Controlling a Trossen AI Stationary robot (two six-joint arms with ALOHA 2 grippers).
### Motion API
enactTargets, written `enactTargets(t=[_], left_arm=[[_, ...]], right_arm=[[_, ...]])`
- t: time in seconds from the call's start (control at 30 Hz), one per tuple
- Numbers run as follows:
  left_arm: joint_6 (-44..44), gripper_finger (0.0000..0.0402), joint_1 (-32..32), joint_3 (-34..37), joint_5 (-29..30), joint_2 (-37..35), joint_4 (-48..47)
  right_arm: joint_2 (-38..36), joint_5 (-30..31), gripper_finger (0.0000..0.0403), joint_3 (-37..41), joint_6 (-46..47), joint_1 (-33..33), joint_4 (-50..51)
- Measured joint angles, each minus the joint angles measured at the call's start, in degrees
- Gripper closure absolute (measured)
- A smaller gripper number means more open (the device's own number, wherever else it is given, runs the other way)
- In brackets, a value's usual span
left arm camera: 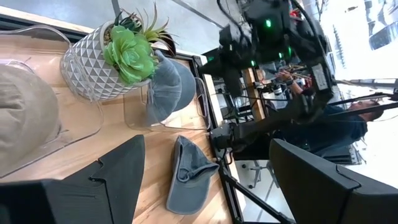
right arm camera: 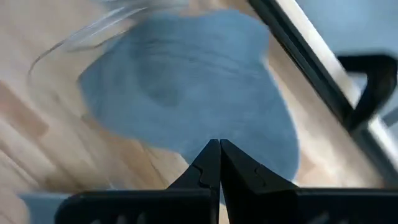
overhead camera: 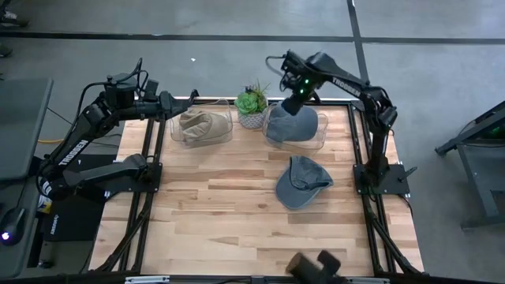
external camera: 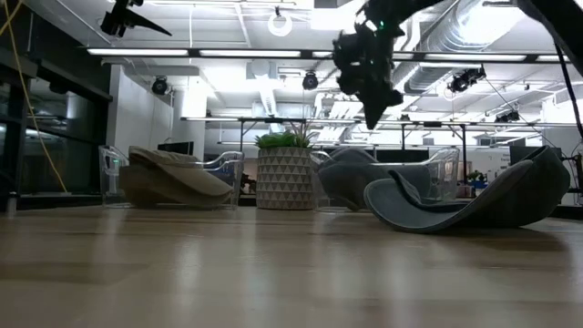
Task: Pick & Place hat
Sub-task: Put the left blue cap into the right transparent bin
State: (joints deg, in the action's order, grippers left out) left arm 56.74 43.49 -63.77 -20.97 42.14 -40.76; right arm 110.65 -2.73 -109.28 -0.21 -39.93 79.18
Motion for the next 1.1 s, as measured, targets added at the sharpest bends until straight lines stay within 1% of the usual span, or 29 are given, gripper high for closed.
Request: enactTargets(t=[0.13, 0.2, 0.4, 0.47, 0.53, 0.6, 0.67, 0.77, 0.93, 1.0, 1.07, 1.1], left_arm=[[-0.1, 0.0099, 0.0, 0.0, -0.8, 0.0, -0.1], [-0.1, 0.0099, 0.0, 0.0, -1.1, 0.0, 0.0], [-0.6, 0.0099, 0.0, 0.0, -2.1, 0.0, 0.0], [-0.8, 0.0099, 0.0, 0.0, -2.2, 0.0, -0.2], [-0.8, 0.0099, 0.0, 0.0, -2.5, 0.0, -0.1], [-1.0, 0.0099, 0.0, 0.0, -2.6, 0.0, -0.1], [-1.0, 0.0099, 0.0, 0.0, -2.6, 0.0, -0.1], [-1.0, 0.0099, 0.0, 0.0, -2.6, 0.0, -0.1], [-1.0, 0.0099, 0.0, 0.0, -2.6, 0.0, -0.1], [-1.2, 0.0099, 0.0, 0.0, -2.6, 0.0, -0.1], [-1.2, 0.0099, 0.0, 0.0, -2.6, 0.0, -0.1], [-1.2, 0.0099, 0.0, 0.0, -2.6, 0.0, -0.1]], right_arm=[[-2.5, 1.6, 0.0403, 4.5, -10.0, 5.3, -3.8], [-3.7, 2.1, 0.0403, 7.4, -13.4, 7.4, -5.7], [-7.4, 9.8, 0.0402, 15.9, -15.5, 12.0, -9.9], [-9.2, 10.4, 0.0401, 18.5, -15.5, 12.7, -11.4], [-10.8, 10.3, 0.039, 21.2, -15.5, 13.0, -12.5], [-12.1, 8.9, 0.0366, 23.5, -17.3, 13.0, -13.9], [-13.2, 8.2, 0.0333, 25.3, -18.2, 12.9, -14.9], [-14.3, 8.7, 0.0269, 27.3, -18.8, 12.9, -18.8], [-14.4, 8.5, 0.0158, 30.2, -25.9, 13.0, -27.8], [-14.5, 10.2, 0.0126, 32.0, -30.3, 13.1, -32.1], [-14.5, 13.4, 0.0106, 33.6, -32.8, 13.1, -36.0], [-14.4, 14.1, 0.01, 34.3, -33.3, 13.1, -37.4]])
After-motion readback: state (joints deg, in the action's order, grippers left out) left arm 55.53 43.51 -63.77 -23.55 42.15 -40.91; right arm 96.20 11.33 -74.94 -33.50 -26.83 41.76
